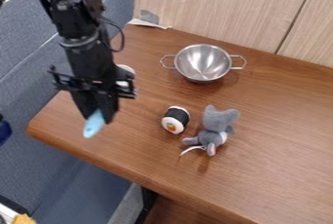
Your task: Move the blue spoon and sushi to the left side of the table
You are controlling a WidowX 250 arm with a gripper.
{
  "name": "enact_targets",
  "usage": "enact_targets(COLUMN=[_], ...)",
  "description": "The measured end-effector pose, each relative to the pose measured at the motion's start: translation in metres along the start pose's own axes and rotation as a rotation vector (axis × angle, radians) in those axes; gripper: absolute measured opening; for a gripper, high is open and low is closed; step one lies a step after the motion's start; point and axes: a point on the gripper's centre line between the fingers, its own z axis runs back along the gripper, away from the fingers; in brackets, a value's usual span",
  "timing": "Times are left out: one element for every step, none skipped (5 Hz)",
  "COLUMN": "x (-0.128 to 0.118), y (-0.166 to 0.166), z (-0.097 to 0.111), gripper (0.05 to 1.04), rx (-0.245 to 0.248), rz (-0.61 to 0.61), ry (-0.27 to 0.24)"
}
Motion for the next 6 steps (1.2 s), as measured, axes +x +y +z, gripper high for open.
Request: enact_targets(x=[-0.025, -0.04, -0.048, -0.046, -0.035, -0.02], y=[-0.03, -0.056, -0.076, -0.08, -0.076, -0.076], z=[-0.012, -0.021, -0.037, -0.052, -0.061, -0.067], gripper=[0.323, 0.323, 0.323, 0.323, 0.323, 0.323], rx=[-0.088, -0.118, -0.168, -0.141, -0.106, -0.085], rz=[-0.12, -0.232, -0.296, -0.308, -0.285, -0.259], ry=[0.074, 0.106, 0.171, 0.195, 0.191, 0.174])
